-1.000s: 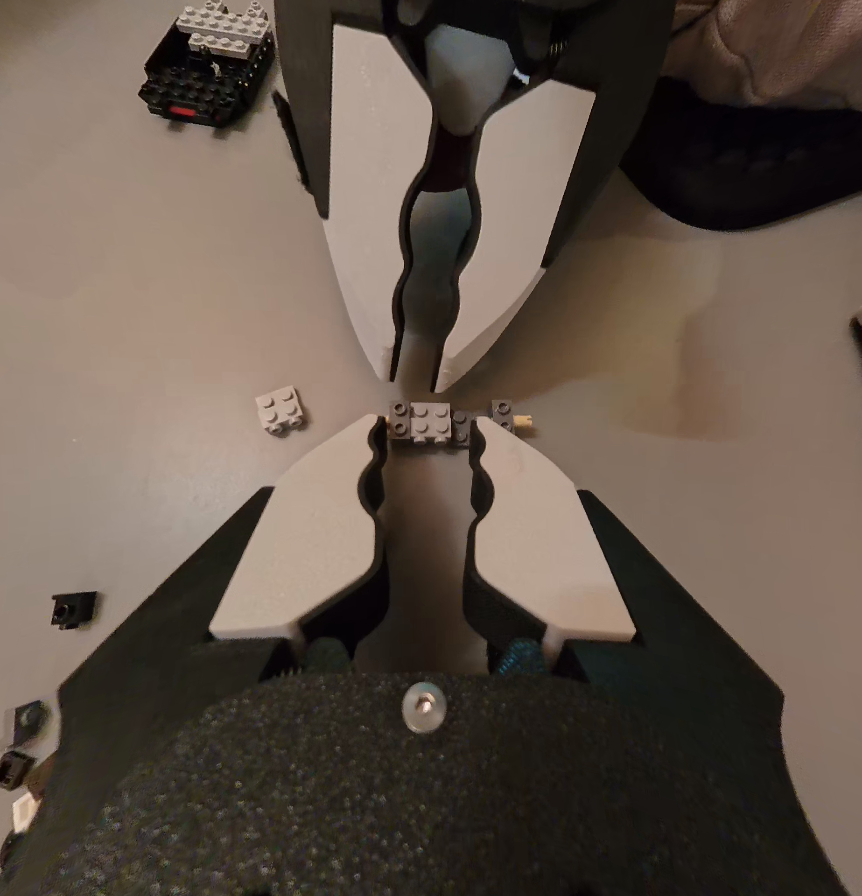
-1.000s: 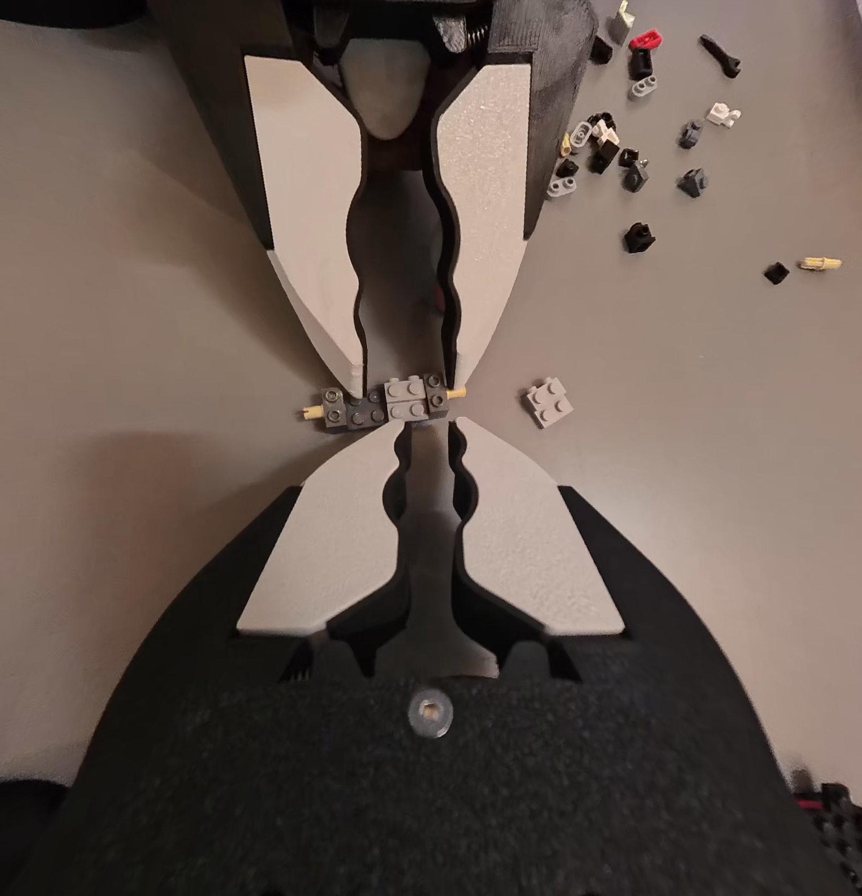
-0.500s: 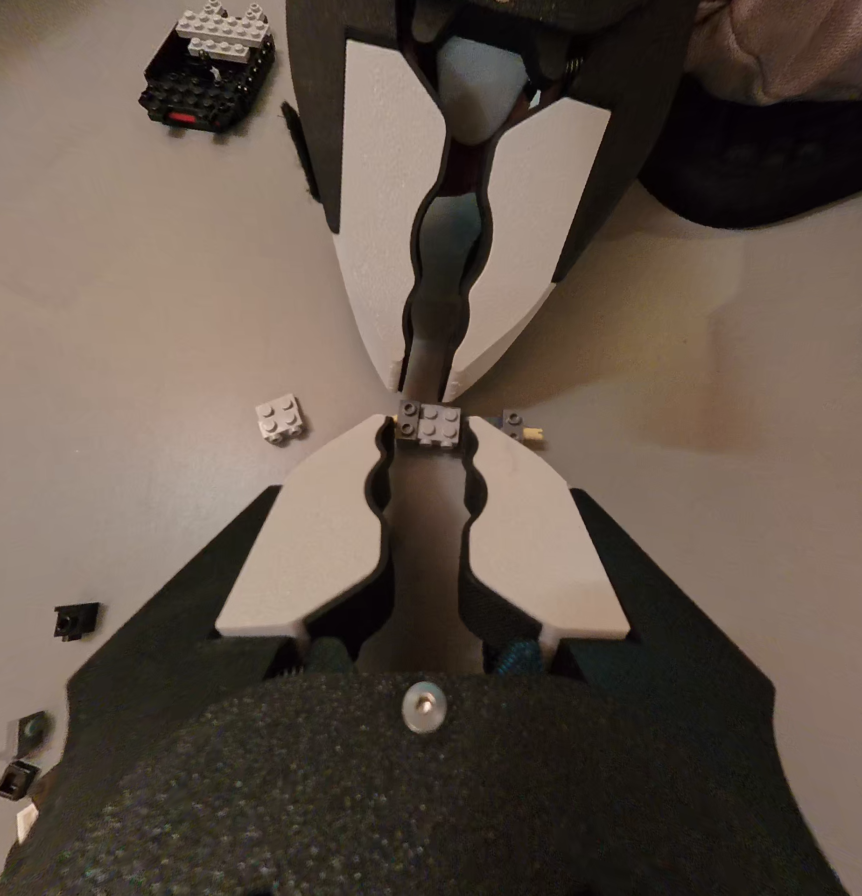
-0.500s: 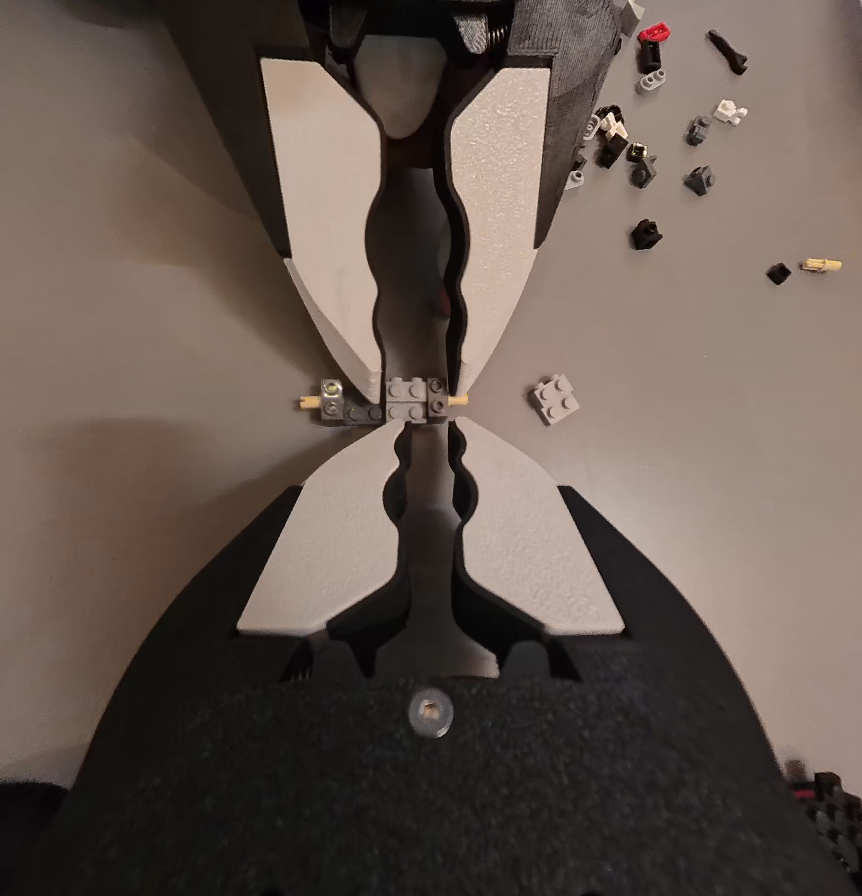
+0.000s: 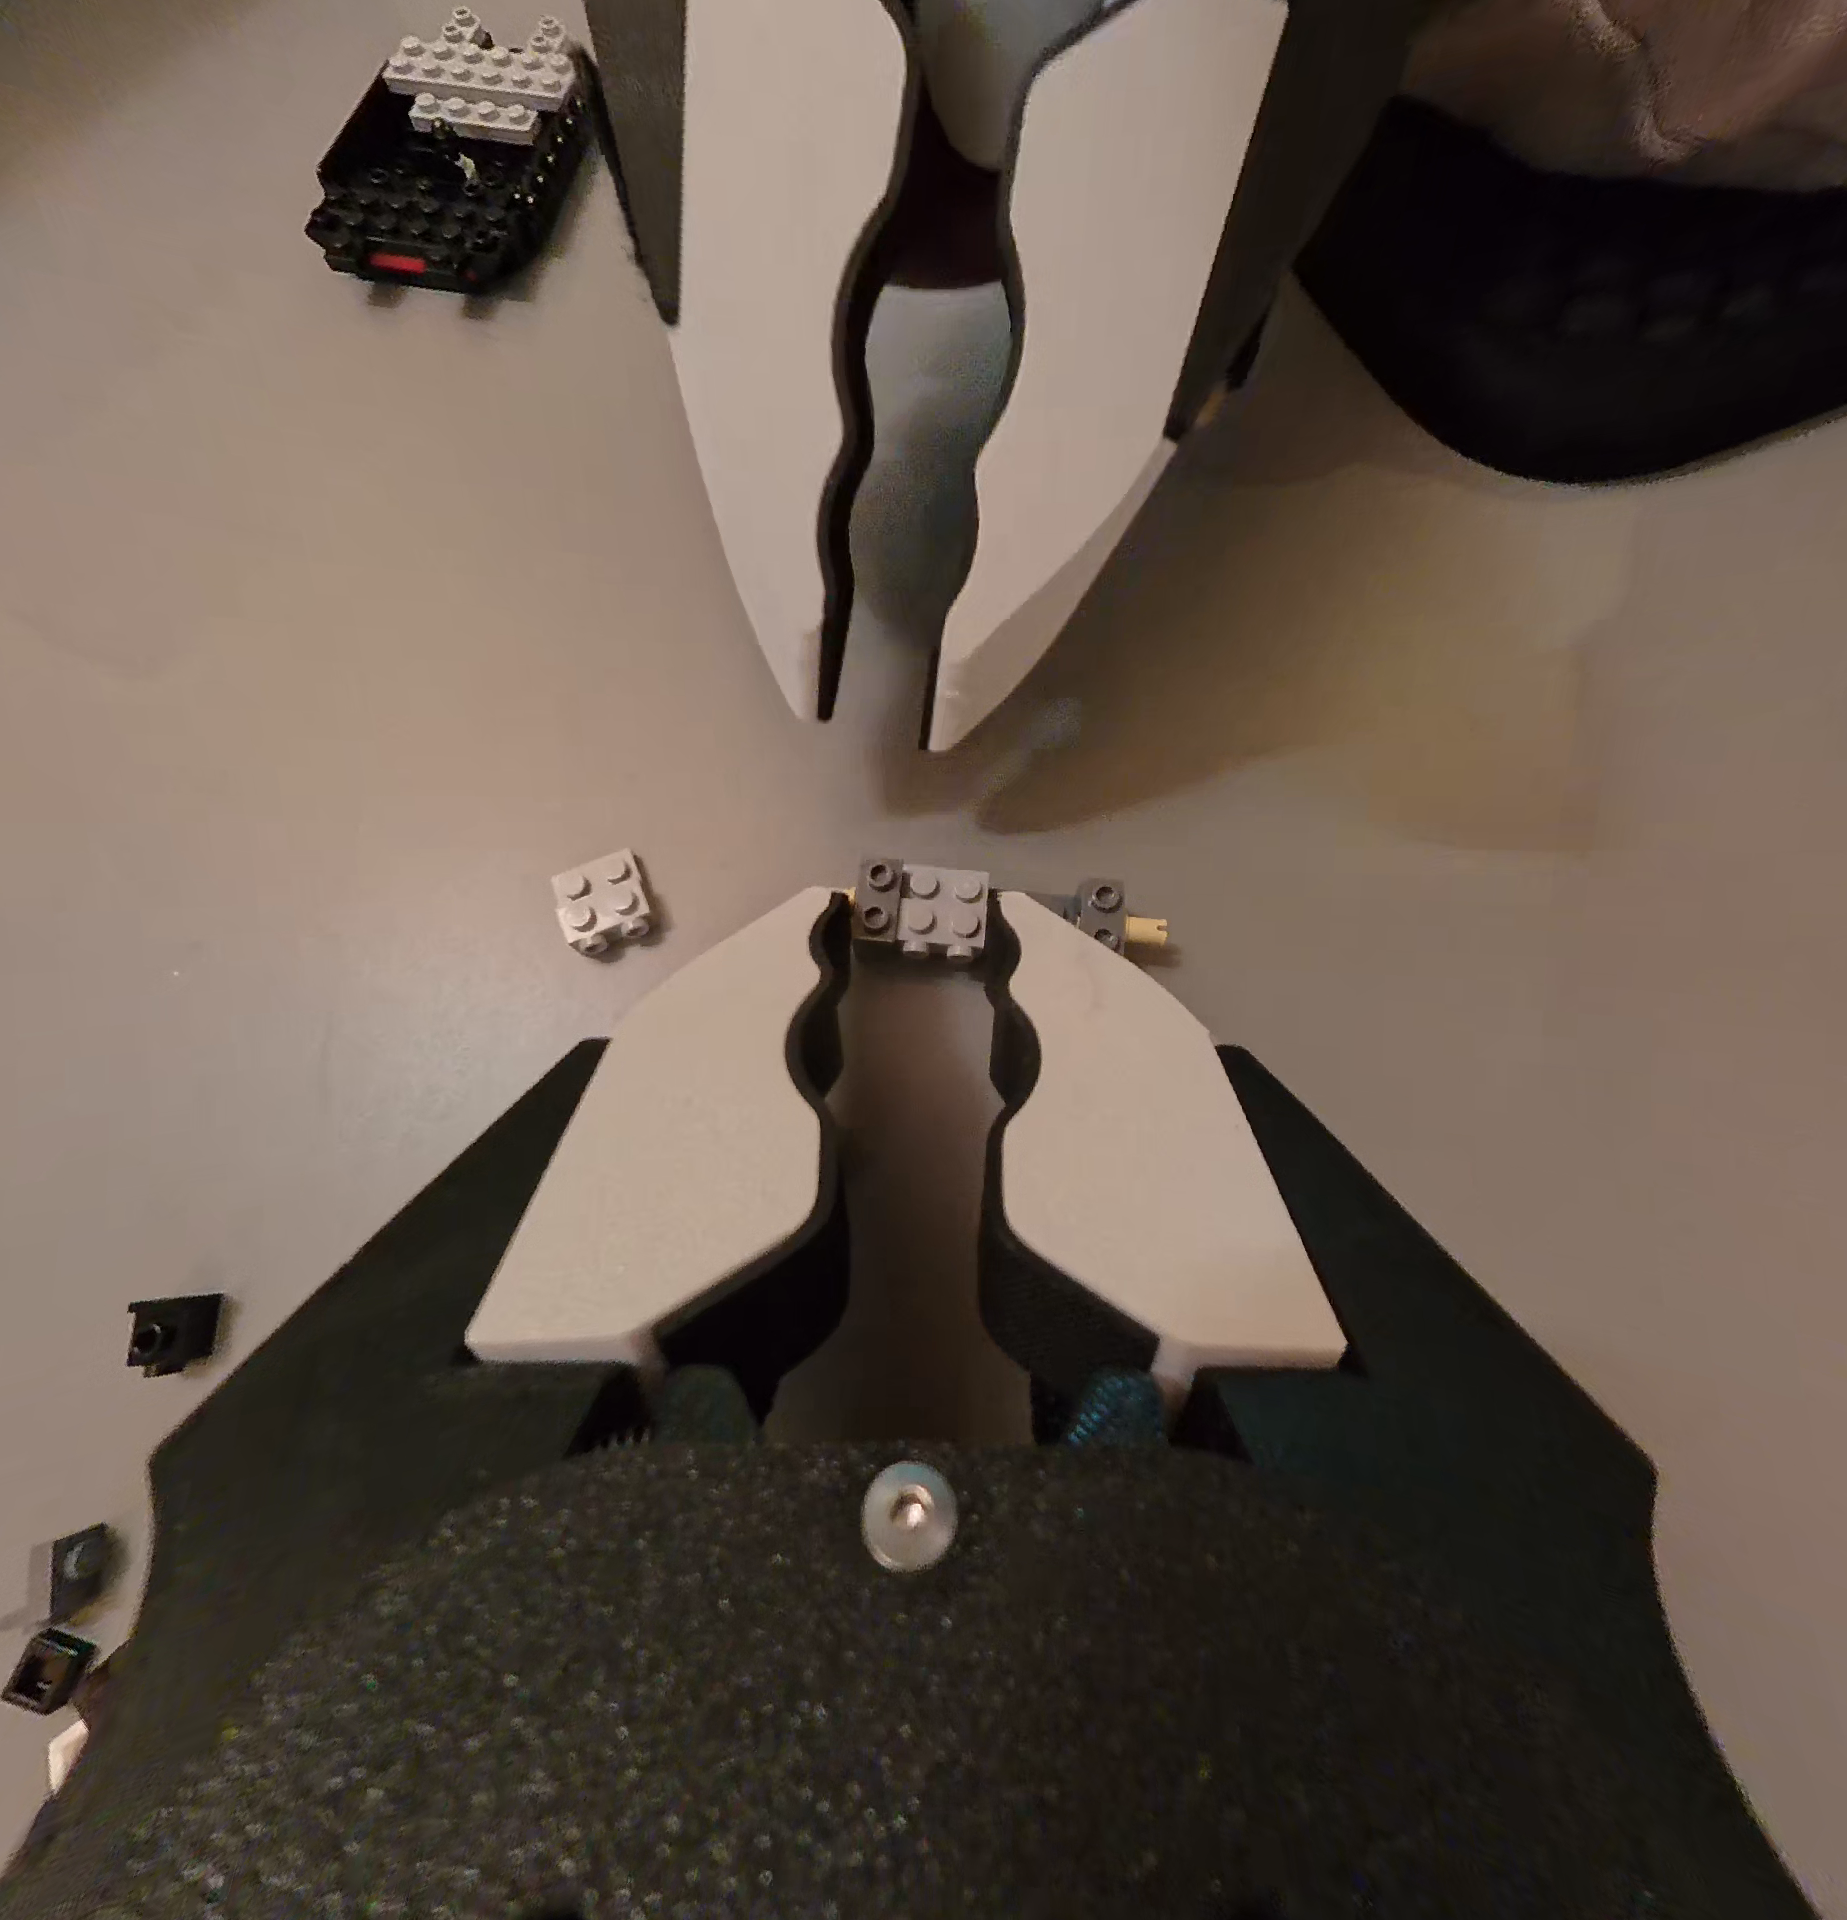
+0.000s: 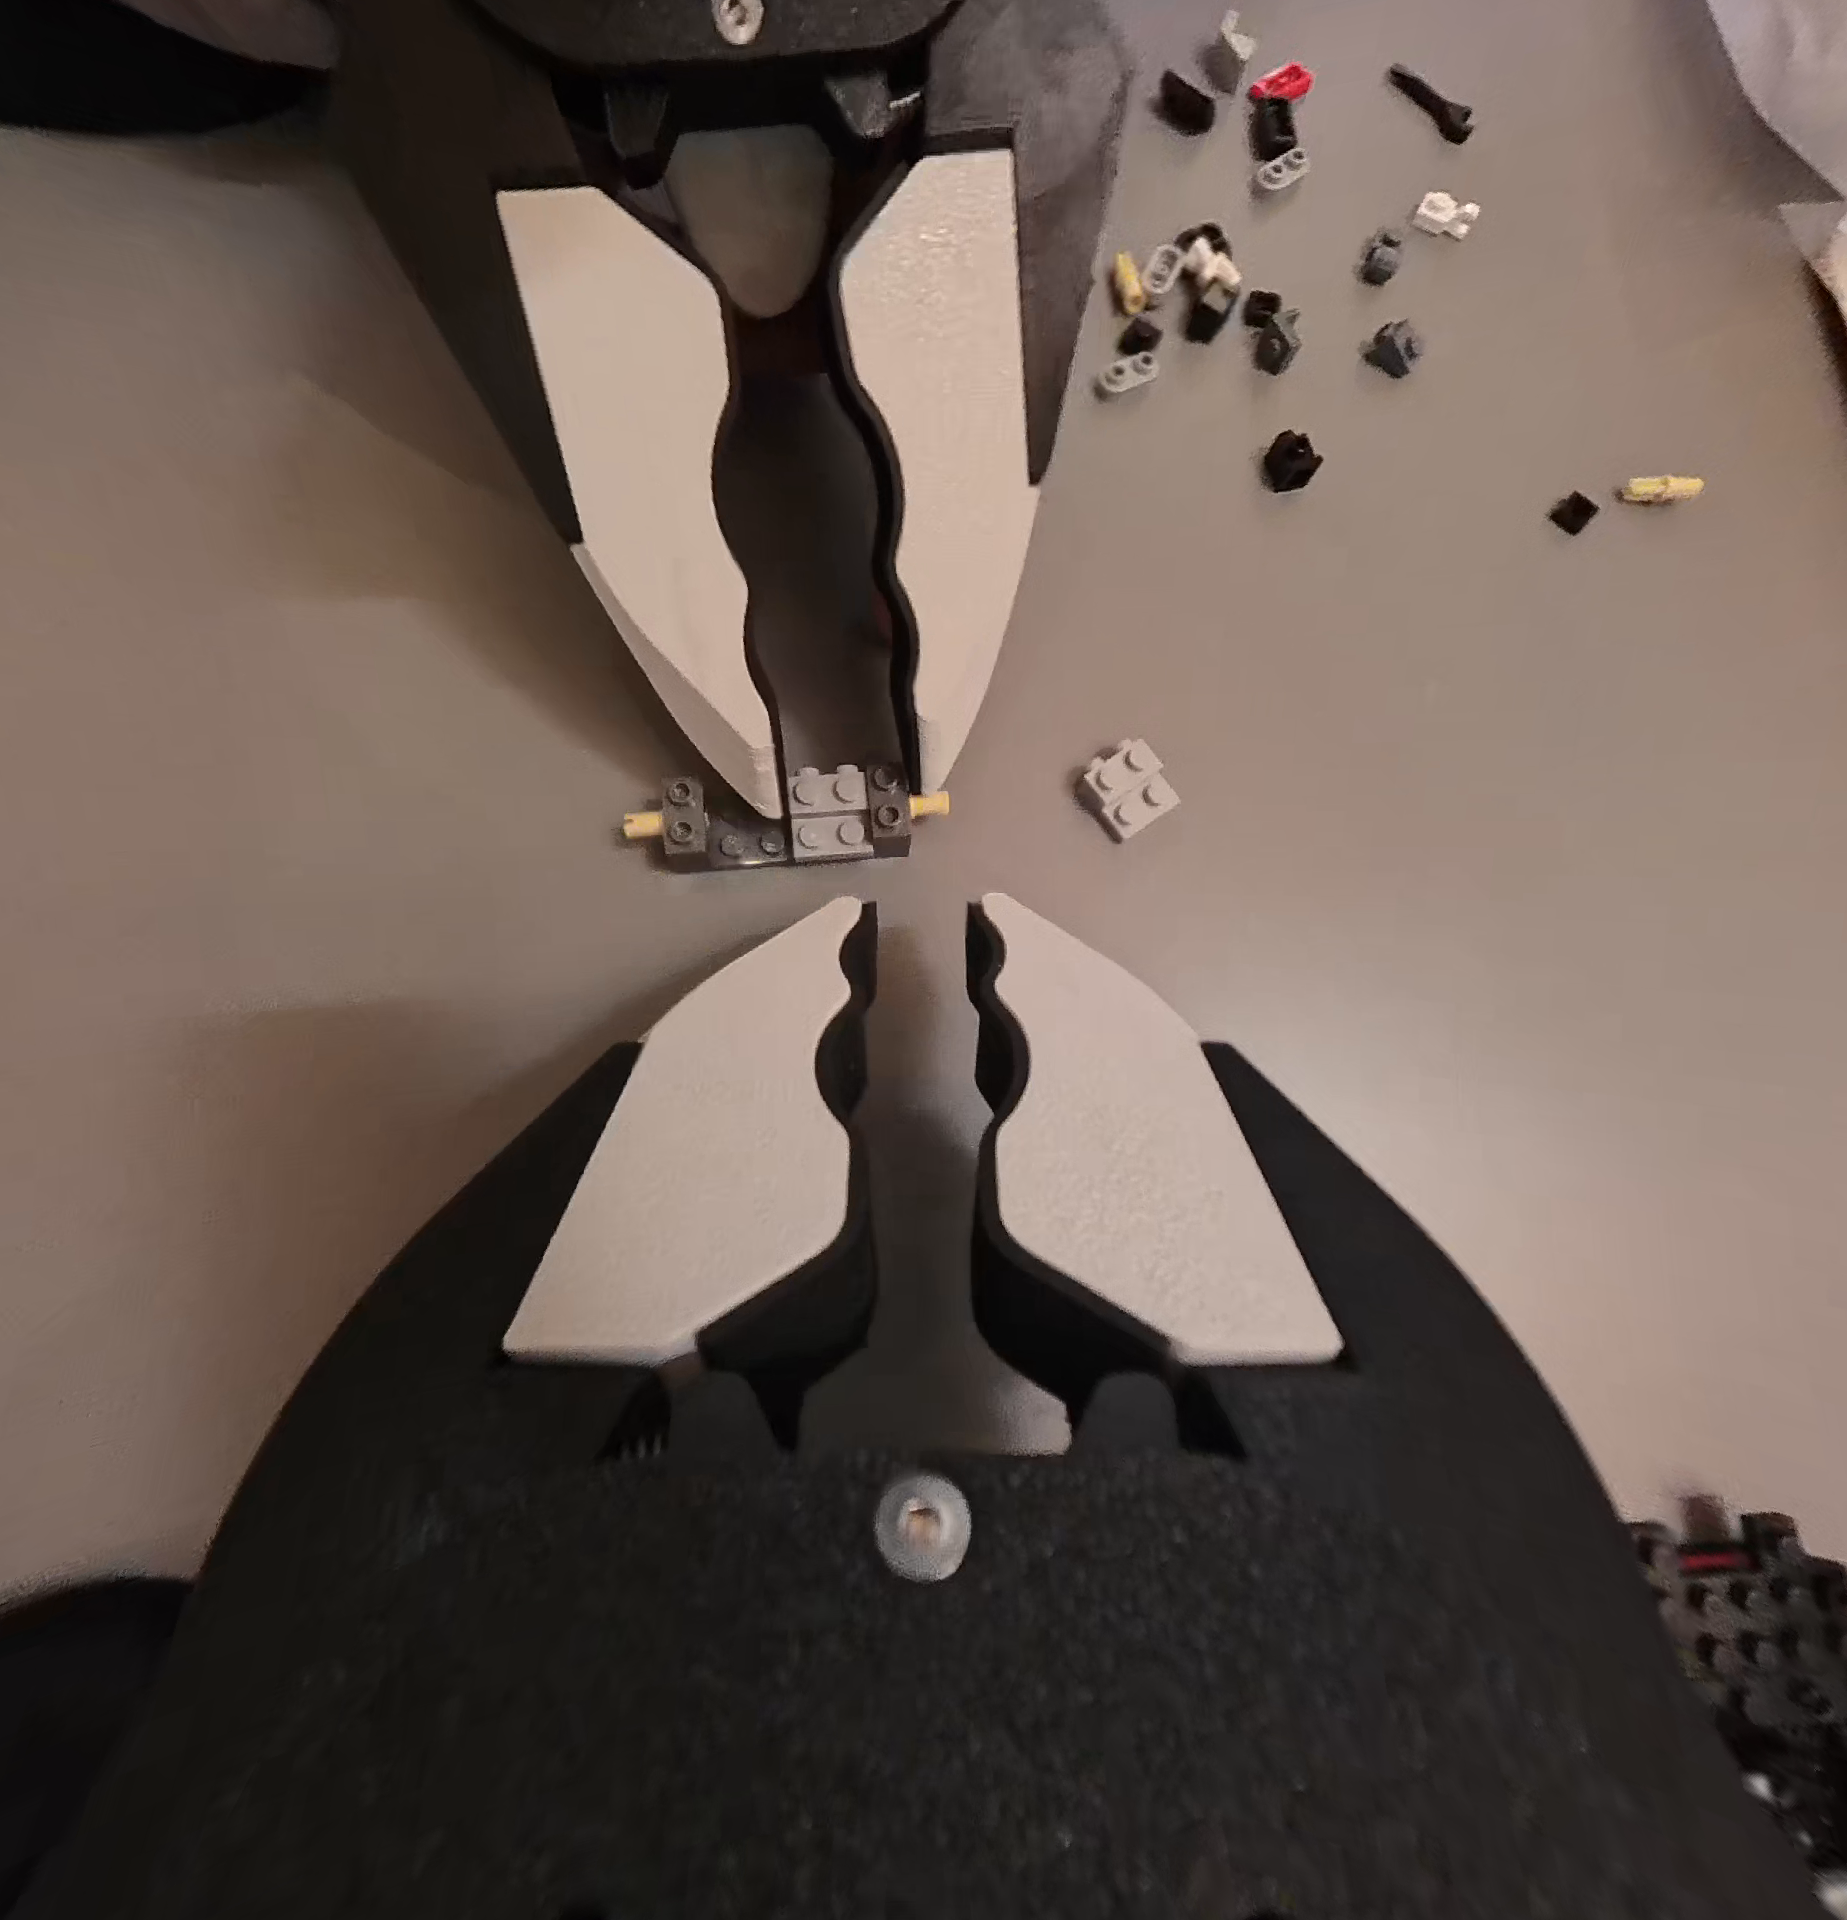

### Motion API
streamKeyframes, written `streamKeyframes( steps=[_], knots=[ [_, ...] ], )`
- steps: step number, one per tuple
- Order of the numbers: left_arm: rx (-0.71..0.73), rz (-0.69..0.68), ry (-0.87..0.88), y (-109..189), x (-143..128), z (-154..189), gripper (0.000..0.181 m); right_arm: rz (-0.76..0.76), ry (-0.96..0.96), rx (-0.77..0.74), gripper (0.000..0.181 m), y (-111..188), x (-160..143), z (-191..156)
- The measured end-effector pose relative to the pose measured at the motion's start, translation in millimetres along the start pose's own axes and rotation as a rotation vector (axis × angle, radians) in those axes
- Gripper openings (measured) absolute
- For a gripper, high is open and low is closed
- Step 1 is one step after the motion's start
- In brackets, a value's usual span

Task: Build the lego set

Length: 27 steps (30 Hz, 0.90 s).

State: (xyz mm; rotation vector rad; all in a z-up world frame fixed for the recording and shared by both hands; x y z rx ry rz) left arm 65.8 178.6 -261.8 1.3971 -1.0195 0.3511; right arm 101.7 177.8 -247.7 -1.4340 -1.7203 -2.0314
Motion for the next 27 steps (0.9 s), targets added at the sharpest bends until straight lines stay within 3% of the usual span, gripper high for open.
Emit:
streamKeyframes(
  steps=[20, 27],
  knots=[
    [0.041, 0.039, -0.045, 6, 6, -2, 0.023, 0.035, -0.22, 0.123, 0.028, -15, 4, -5],
    [0.109, 0.095, -0.039, 17, 12, -13, 0.02, 0.184, -0.44, 0.232, 0.027, -4, 21, 3]
  ],
)
Point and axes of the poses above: each gripper's, where its closed fingertips meet, y back along the fingers, x out of its top, z = x × y across the jaws, the point moved 1 cm from there along y, back along the fingers, and after that the axes turned 12 degrees about -y, right-handed, at the moved point
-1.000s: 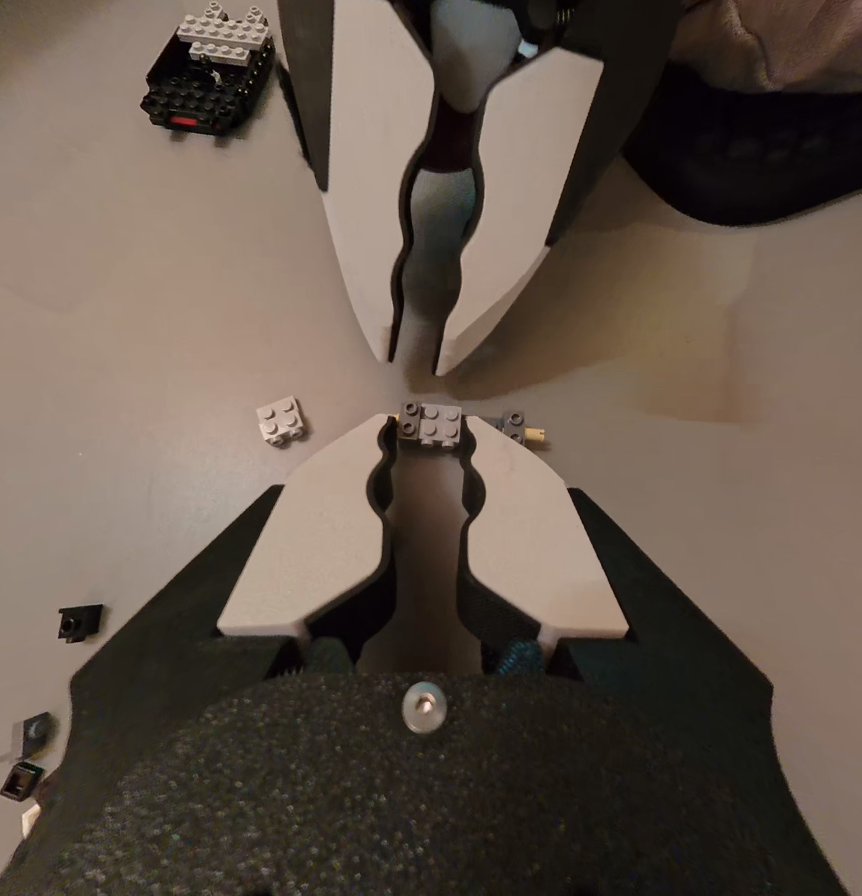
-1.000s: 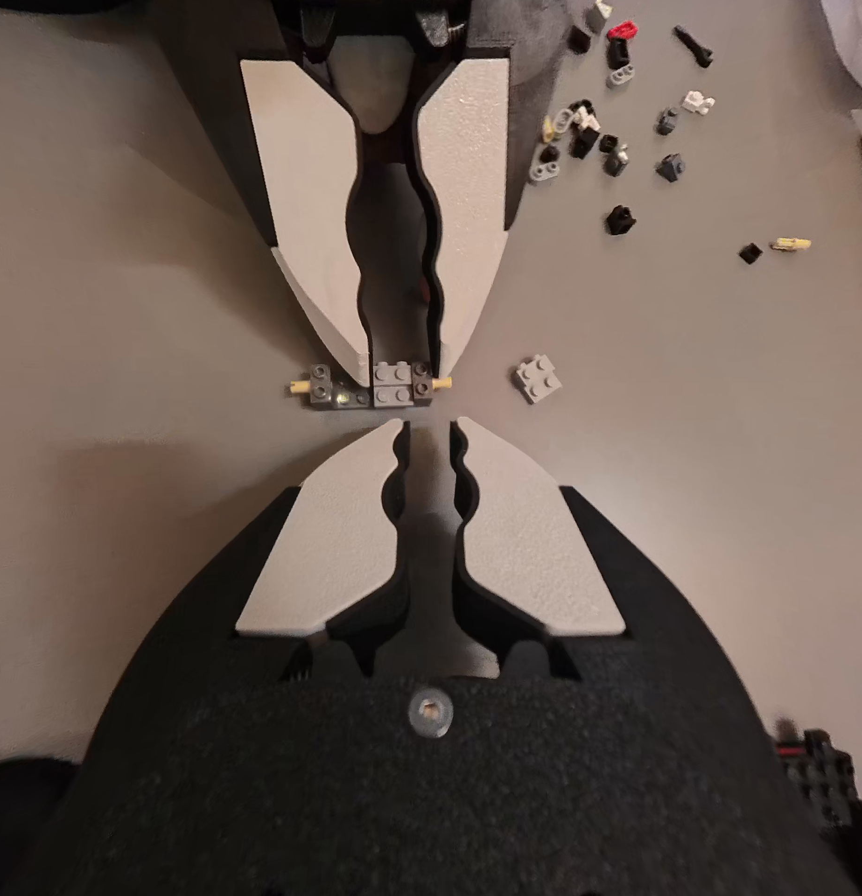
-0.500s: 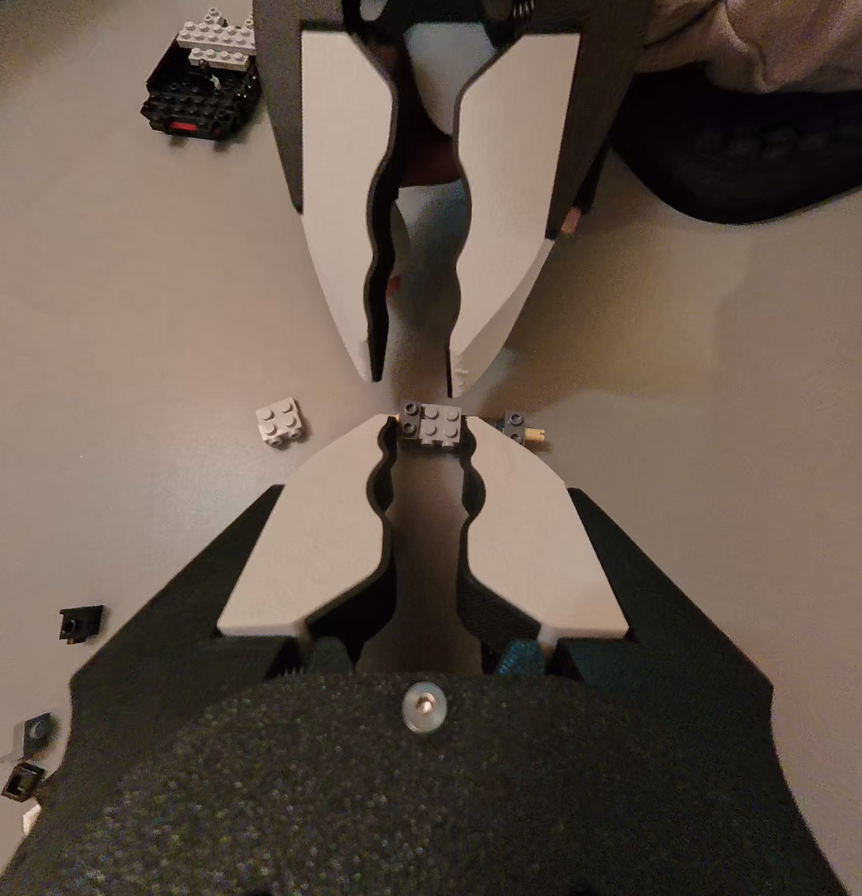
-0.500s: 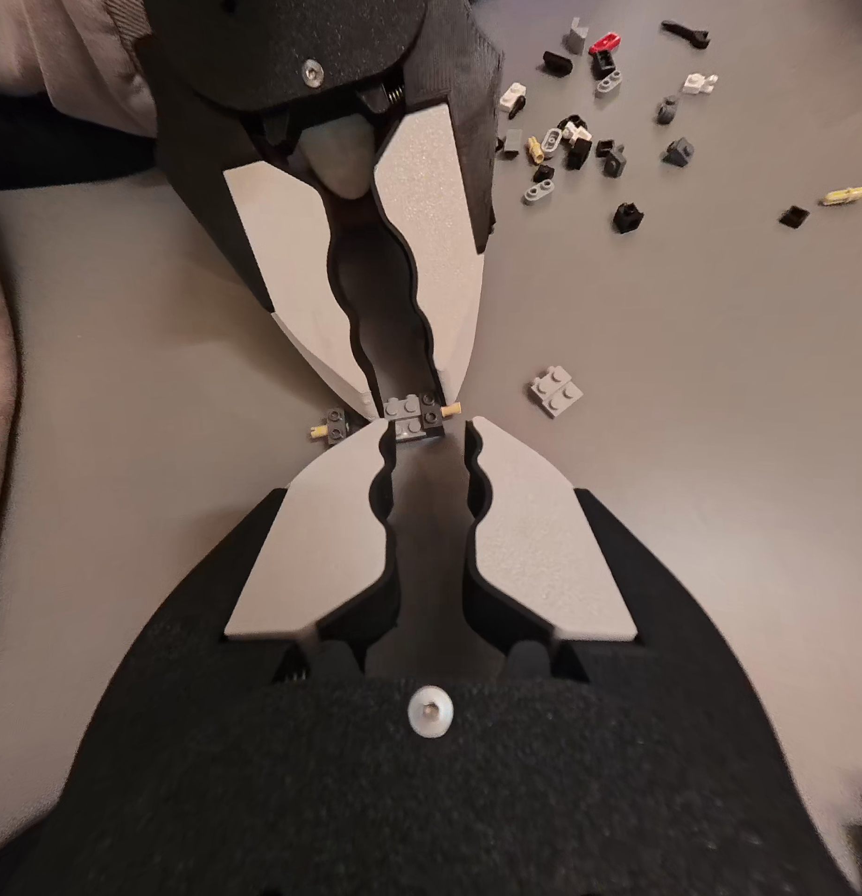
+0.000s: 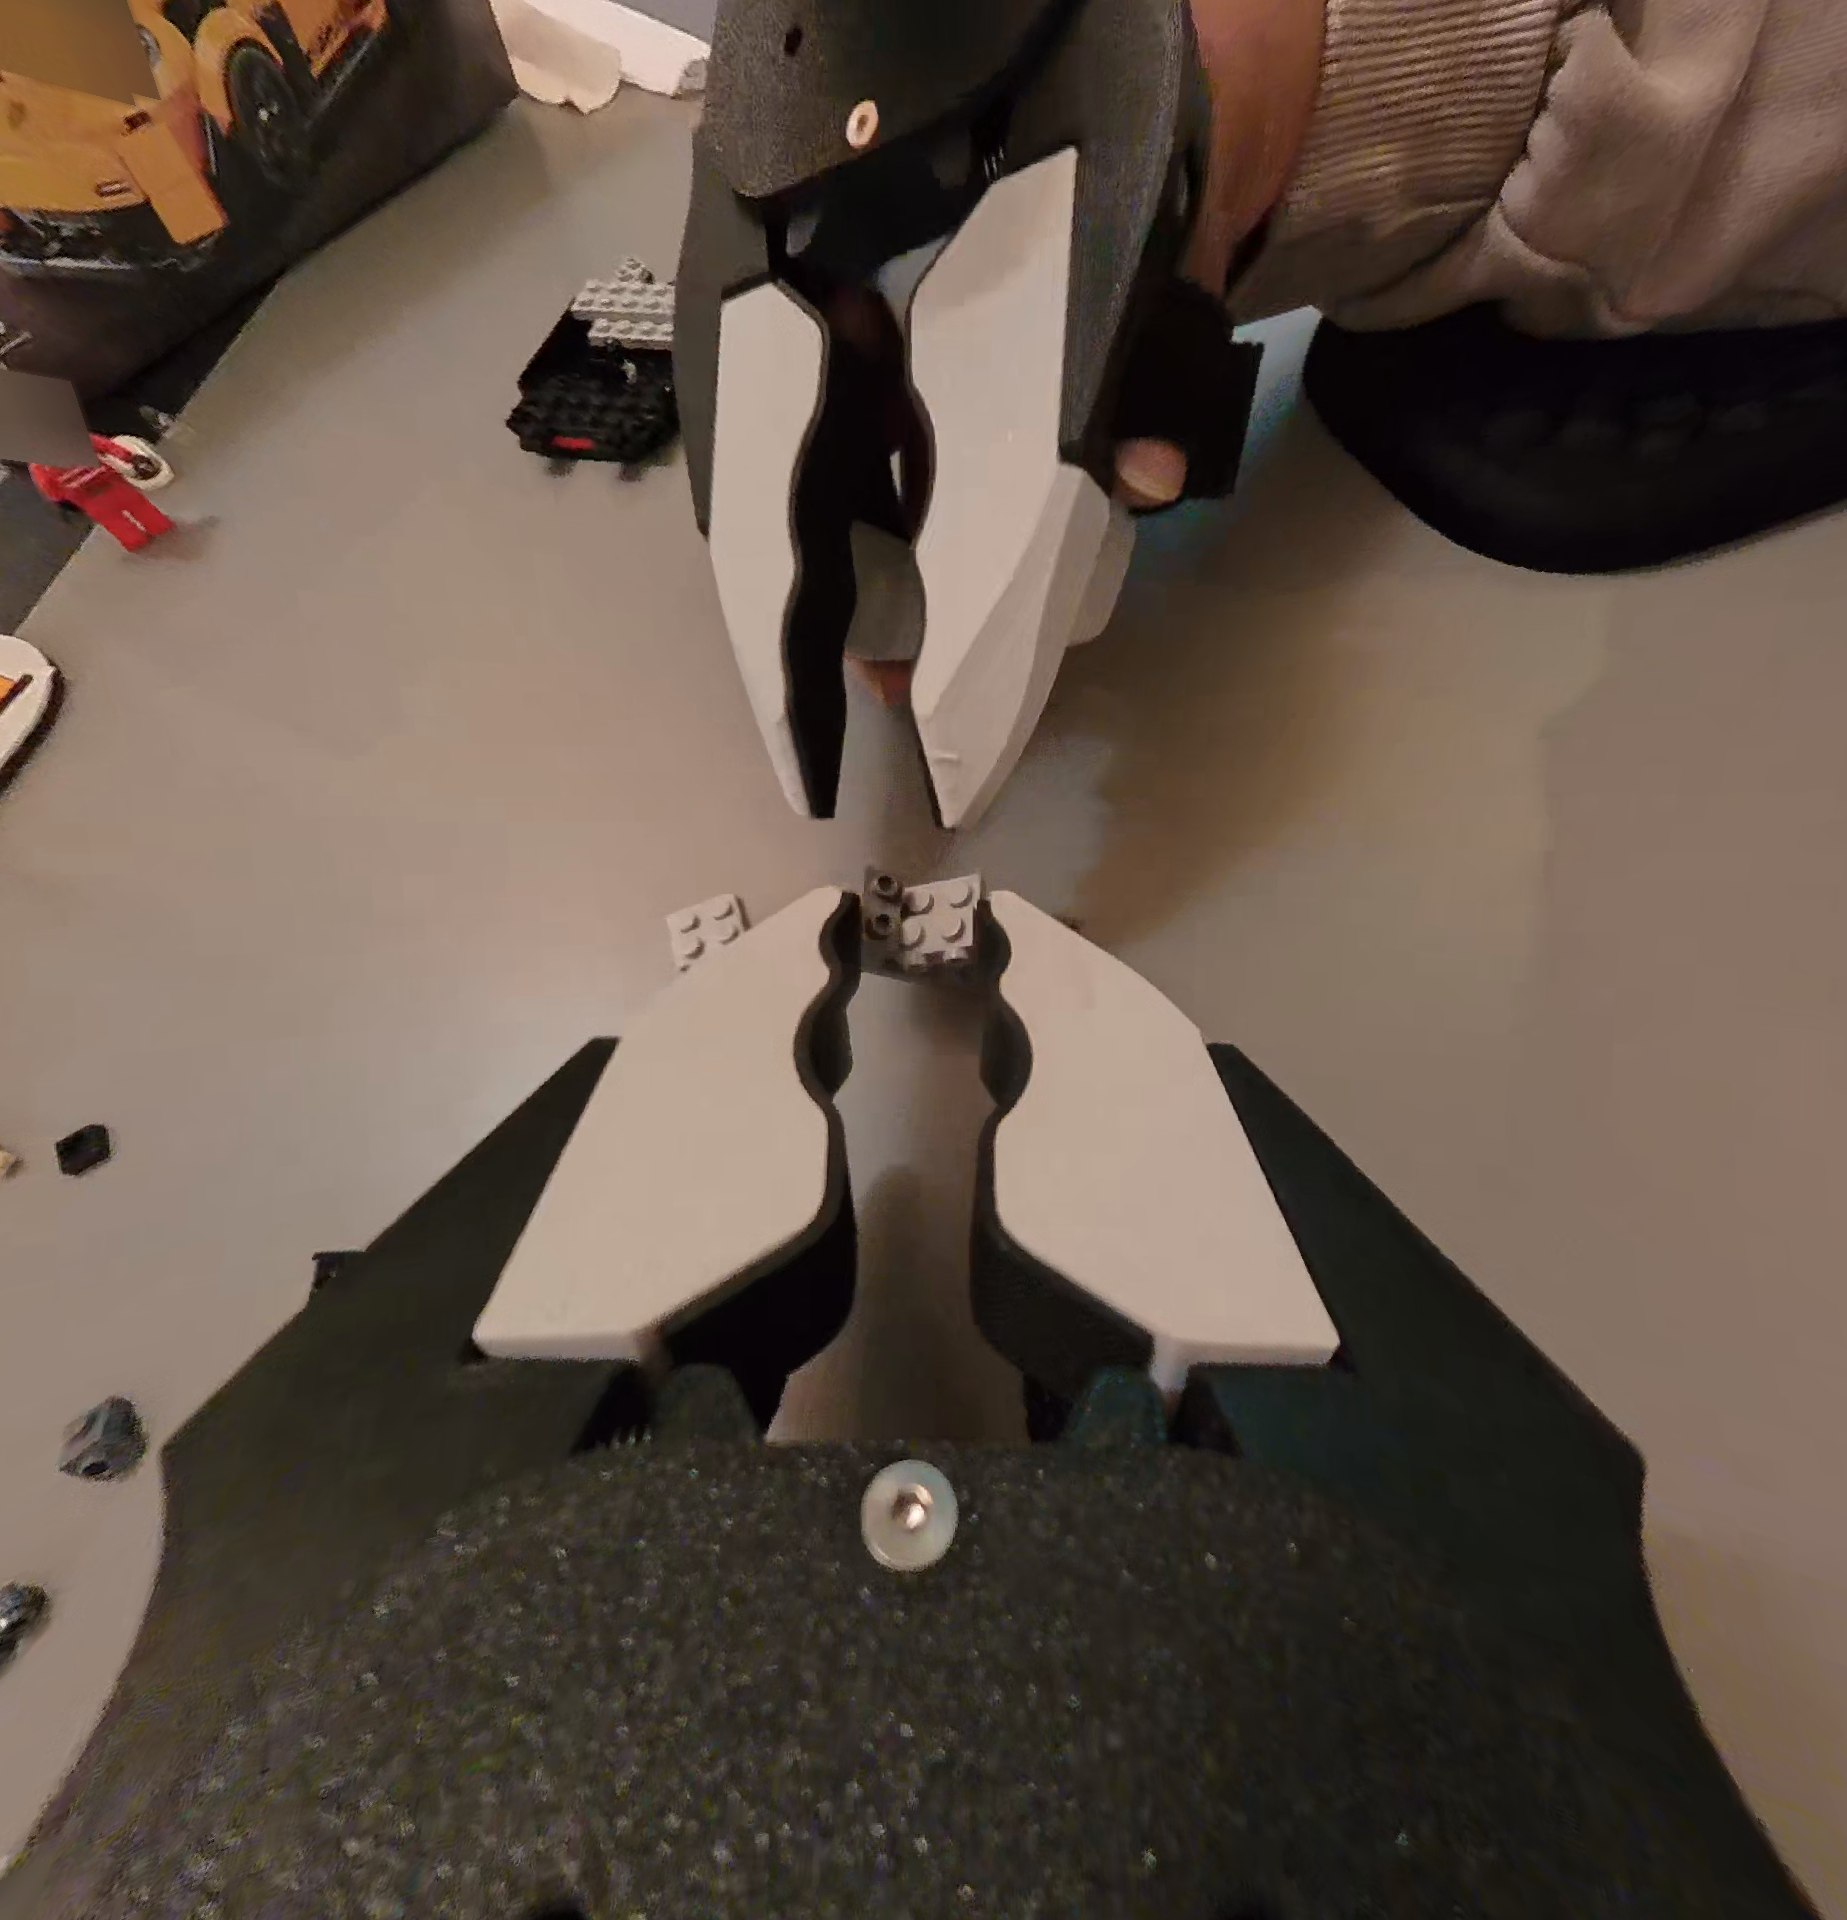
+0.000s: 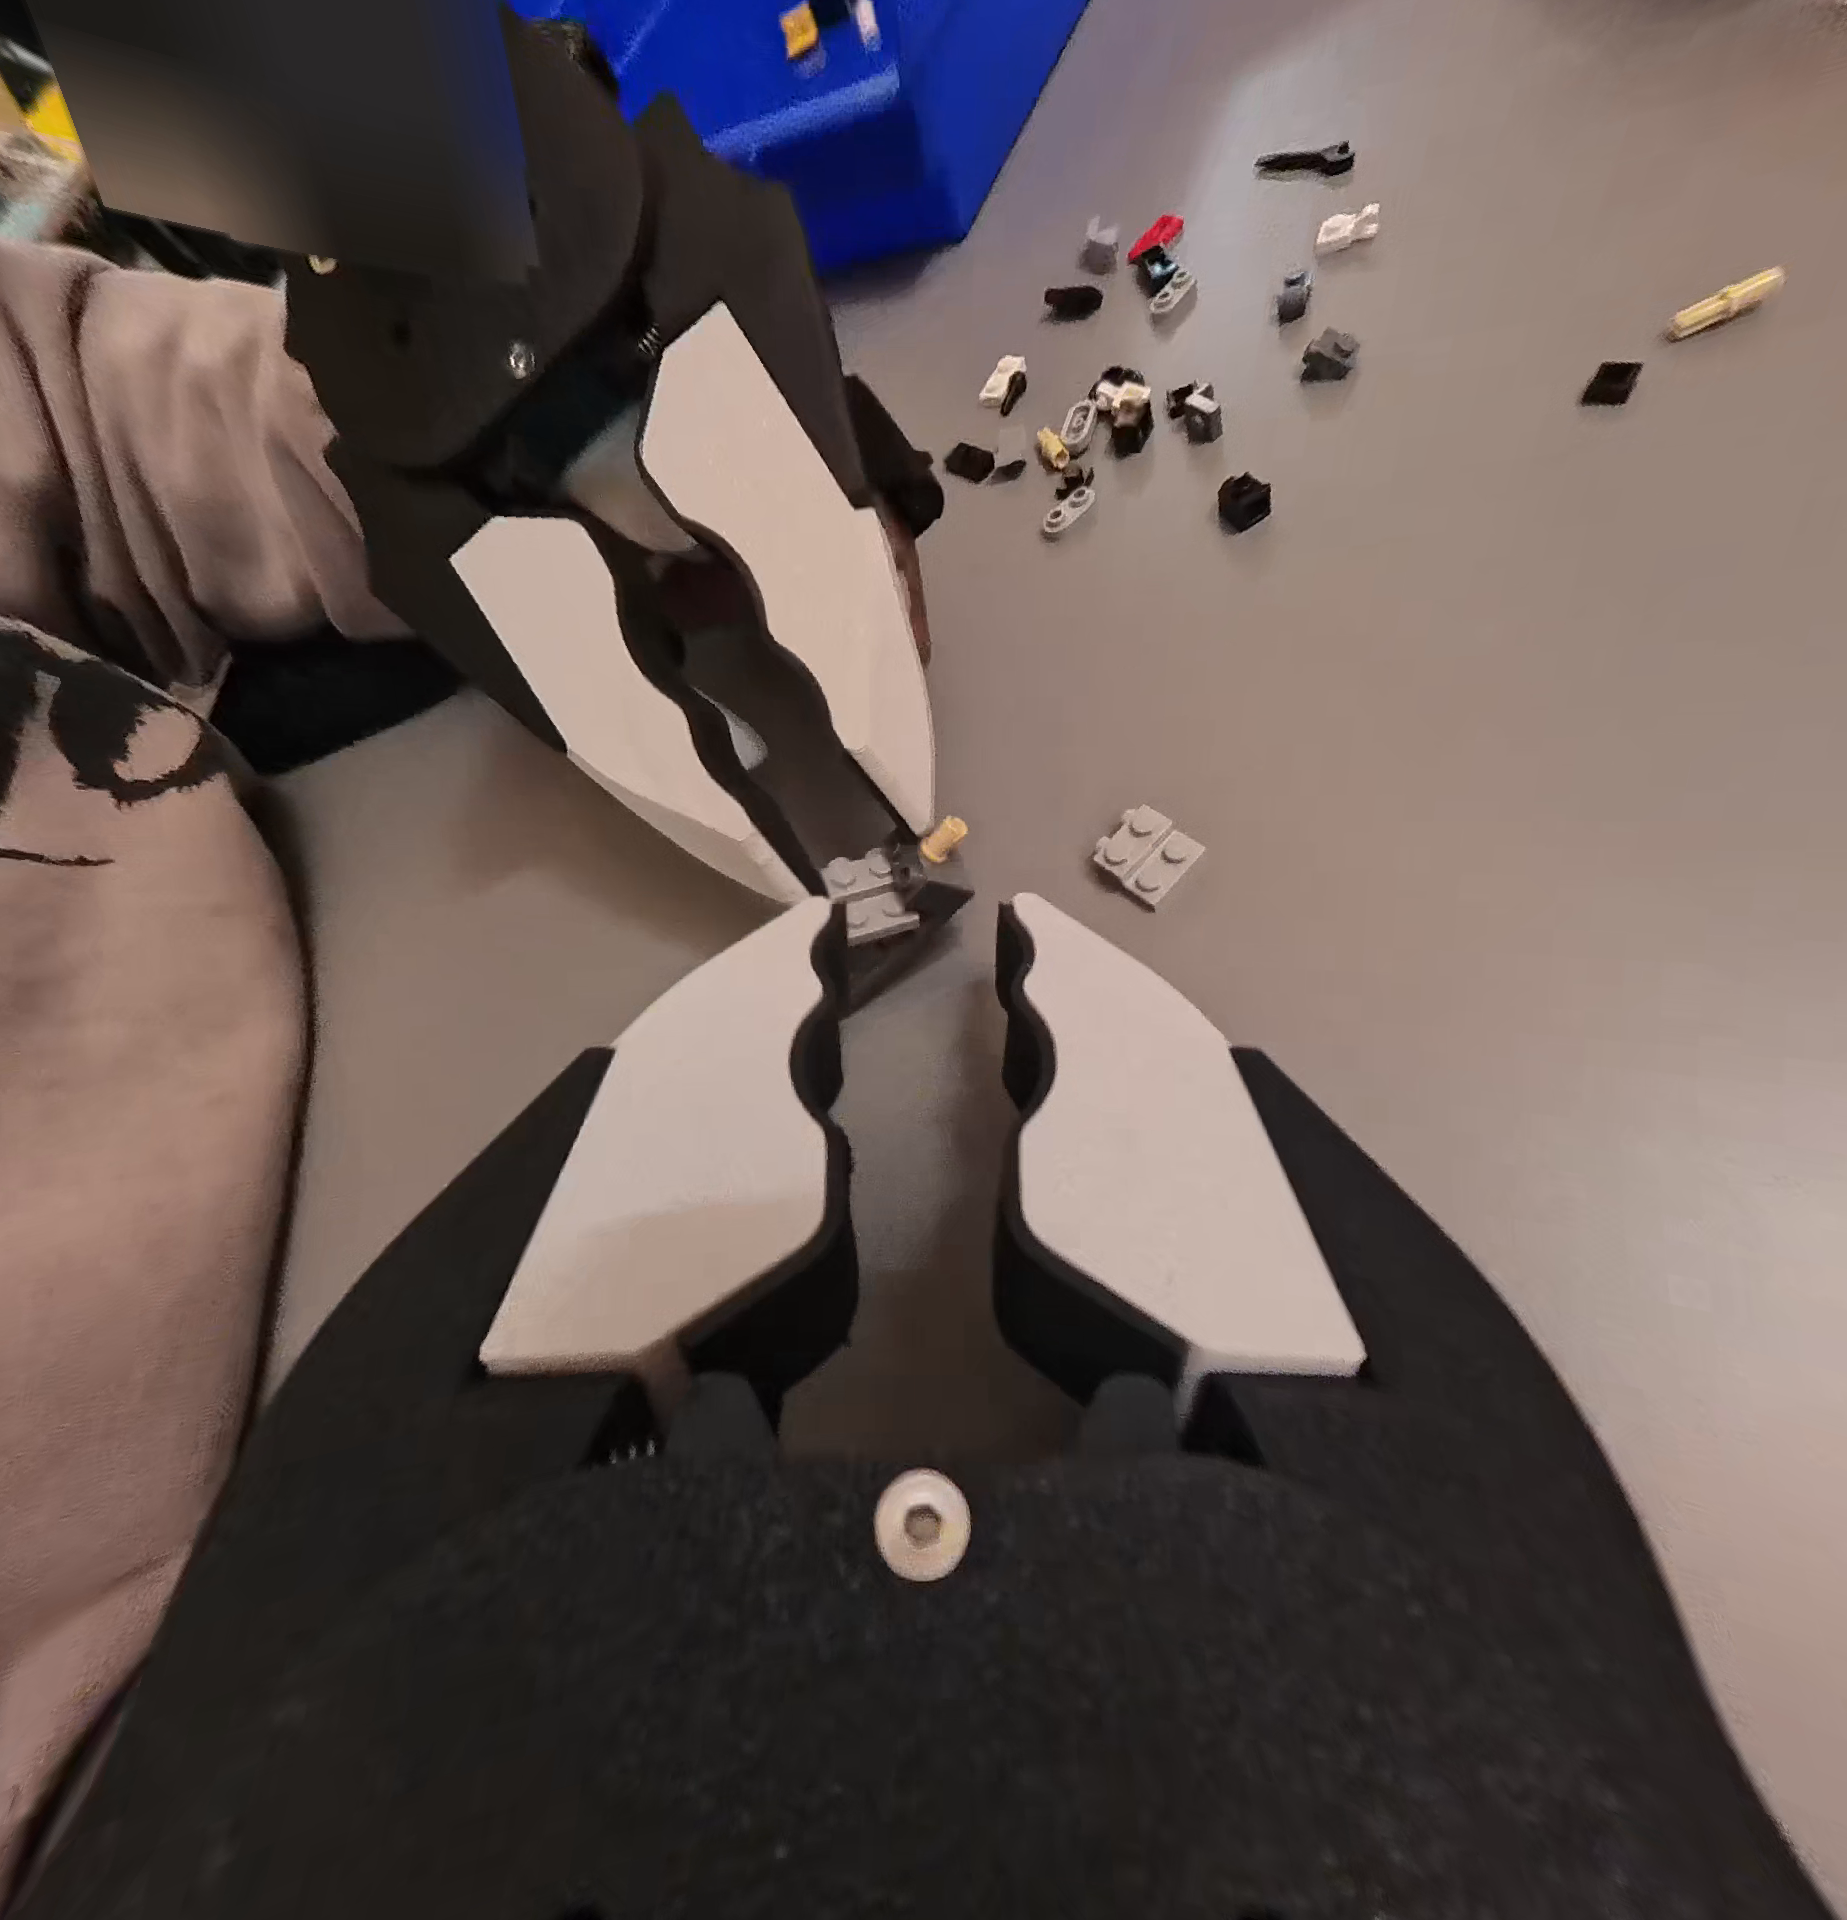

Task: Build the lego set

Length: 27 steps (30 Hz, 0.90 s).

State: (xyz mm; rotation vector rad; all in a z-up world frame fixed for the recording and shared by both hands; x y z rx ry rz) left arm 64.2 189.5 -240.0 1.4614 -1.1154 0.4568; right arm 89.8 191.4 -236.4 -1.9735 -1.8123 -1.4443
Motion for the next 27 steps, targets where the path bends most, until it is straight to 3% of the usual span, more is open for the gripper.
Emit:
streamKeyframes(
  steps=[2, 7, 14, 22, 27],
  knots=[
    [0.003, -0.015, -0.02, -1, -3, 0, 0.011, -0.01, -0.003, -0.008, 0.027, -2, -3, 3],
    [-0.001, -0.097, -0.048, -7, -15, 3, 0.022, -0.048, 0.025, -0.042, 0.027, -8, -8, 4],
    [0.016, -0.064, -0.032, 1, -10, -2, 0.022, -0.05, 0.044, -0.057, 0.023, -9, -9, 6],
    [-0.015, -0.125, -0.043, 2, -19, 3, 0.019, -0.027, 0.471, -0.177, 0.019, -18, 1, -7],
    [-0.015, -0.121, -0.031, 5, -20, 3, 0.018, -0.118, 0.555, -0.205, 0.017, -25, -1, 0]
  ],
)
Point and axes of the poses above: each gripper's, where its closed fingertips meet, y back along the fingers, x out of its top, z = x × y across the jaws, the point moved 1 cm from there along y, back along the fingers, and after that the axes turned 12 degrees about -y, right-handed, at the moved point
